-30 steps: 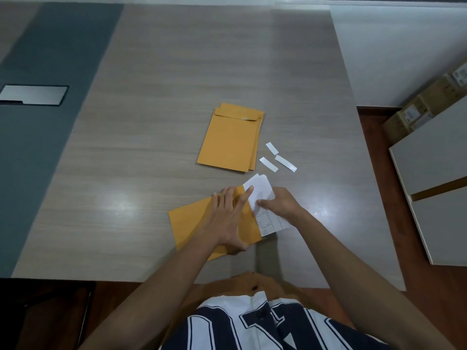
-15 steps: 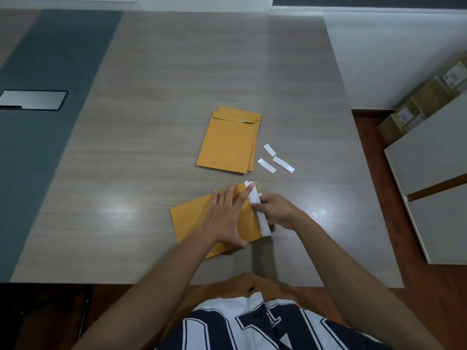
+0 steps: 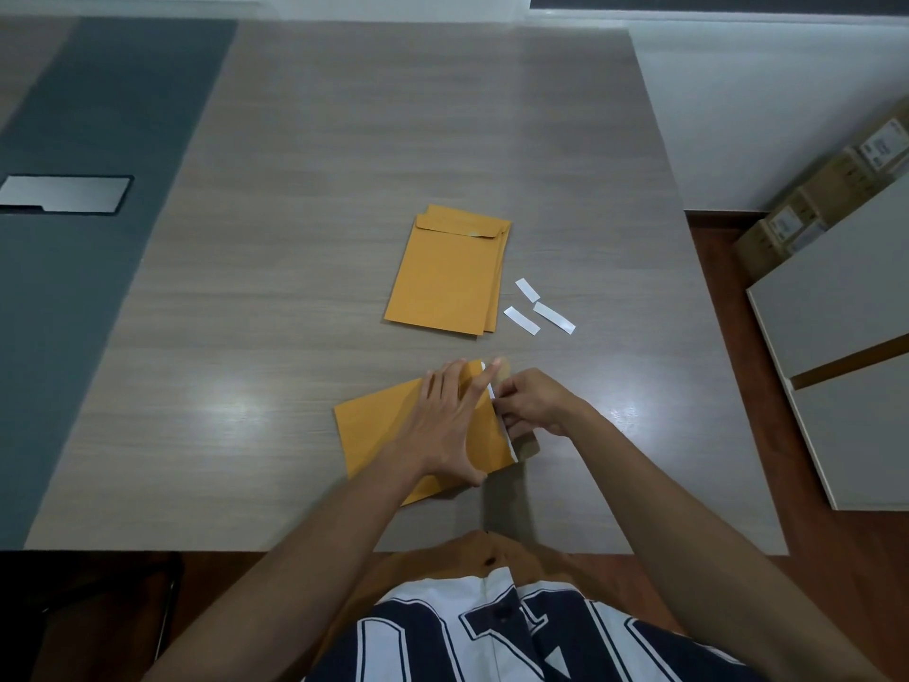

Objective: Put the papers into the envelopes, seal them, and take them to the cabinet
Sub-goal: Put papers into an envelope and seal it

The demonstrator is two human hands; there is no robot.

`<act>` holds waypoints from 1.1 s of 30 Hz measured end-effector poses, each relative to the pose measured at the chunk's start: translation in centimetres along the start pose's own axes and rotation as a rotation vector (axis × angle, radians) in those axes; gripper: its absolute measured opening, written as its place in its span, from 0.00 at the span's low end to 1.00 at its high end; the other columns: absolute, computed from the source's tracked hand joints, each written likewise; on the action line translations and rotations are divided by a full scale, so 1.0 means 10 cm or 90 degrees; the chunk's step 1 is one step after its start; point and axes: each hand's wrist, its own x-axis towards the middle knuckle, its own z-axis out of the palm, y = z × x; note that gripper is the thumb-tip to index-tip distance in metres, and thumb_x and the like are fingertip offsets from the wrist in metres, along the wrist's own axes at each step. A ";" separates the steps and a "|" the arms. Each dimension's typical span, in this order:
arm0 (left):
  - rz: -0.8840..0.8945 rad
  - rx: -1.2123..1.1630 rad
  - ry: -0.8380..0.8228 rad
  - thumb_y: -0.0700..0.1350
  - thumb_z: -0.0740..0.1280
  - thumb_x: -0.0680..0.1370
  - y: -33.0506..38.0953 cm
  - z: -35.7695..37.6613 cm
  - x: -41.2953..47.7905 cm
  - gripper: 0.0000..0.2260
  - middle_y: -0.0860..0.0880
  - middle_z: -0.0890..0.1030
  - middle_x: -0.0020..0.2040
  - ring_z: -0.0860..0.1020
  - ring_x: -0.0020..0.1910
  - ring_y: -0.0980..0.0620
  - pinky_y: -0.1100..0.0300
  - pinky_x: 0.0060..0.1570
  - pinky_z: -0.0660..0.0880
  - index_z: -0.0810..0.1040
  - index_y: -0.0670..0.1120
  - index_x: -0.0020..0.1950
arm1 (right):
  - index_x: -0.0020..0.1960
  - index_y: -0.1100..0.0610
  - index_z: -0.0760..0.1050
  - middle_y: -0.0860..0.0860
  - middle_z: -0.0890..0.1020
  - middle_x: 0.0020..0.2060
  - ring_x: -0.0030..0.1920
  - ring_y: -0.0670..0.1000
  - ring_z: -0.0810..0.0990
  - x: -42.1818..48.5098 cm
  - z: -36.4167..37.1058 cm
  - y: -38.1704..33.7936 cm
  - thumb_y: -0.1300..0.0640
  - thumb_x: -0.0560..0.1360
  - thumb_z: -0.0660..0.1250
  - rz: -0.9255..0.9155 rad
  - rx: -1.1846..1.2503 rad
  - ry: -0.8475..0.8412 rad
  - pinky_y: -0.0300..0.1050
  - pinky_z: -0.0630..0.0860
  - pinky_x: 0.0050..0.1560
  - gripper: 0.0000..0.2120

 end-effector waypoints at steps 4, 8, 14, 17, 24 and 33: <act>0.003 0.002 0.002 0.66 0.77 0.57 0.00 0.01 0.02 0.67 0.38 0.53 0.77 0.51 0.77 0.38 0.40 0.75 0.53 0.30 0.56 0.77 | 0.57 0.63 0.79 0.57 0.82 0.45 0.40 0.51 0.81 0.01 0.08 -0.03 0.64 0.80 0.62 0.014 0.010 -0.018 0.43 0.81 0.38 0.09; -0.010 0.011 -0.006 0.66 0.77 0.57 -0.06 0.04 0.00 0.67 0.38 0.52 0.77 0.50 0.77 0.39 0.39 0.75 0.51 0.30 0.56 0.77 | 0.57 0.64 0.80 0.56 0.84 0.43 0.39 0.51 0.84 0.01 0.05 -0.02 0.63 0.80 0.64 0.001 0.035 -0.048 0.42 0.81 0.37 0.09; -0.083 0.059 -0.051 0.70 0.75 0.58 -0.21 0.15 -0.01 0.65 0.39 0.48 0.79 0.47 0.78 0.38 0.40 0.76 0.49 0.32 0.52 0.78 | 0.50 0.62 0.83 0.56 0.84 0.37 0.36 0.54 0.85 0.08 -0.04 0.12 0.63 0.75 0.72 -0.112 0.032 0.188 0.49 0.84 0.40 0.05; -0.105 0.060 -0.068 0.72 0.70 0.63 -0.23 0.20 0.04 0.56 0.41 0.46 0.80 0.45 0.79 0.40 0.42 0.76 0.48 0.44 0.50 0.80 | 0.47 0.54 0.84 0.46 0.83 0.37 0.39 0.45 0.81 0.14 -0.01 0.22 0.58 0.72 0.74 -0.184 -0.182 0.245 0.39 0.79 0.45 0.04; -0.129 0.091 -0.006 0.67 0.70 0.70 -0.20 0.17 0.25 0.40 0.51 0.60 0.76 0.61 0.73 0.47 0.48 0.64 0.67 0.62 0.49 0.75 | 0.54 0.53 0.79 0.49 0.78 0.45 0.46 0.50 0.78 0.26 0.07 0.30 0.57 0.72 0.73 -0.239 -0.353 0.262 0.47 0.78 0.49 0.11; -0.133 0.112 -0.029 0.70 0.73 0.64 -0.26 0.11 0.40 0.47 0.49 0.62 0.72 0.64 0.68 0.46 0.46 0.60 0.68 0.59 0.52 0.76 | 0.67 0.50 0.73 0.53 0.74 0.52 0.50 0.54 0.77 0.37 0.08 0.14 0.55 0.76 0.70 -0.240 -0.478 0.175 0.48 0.75 0.50 0.20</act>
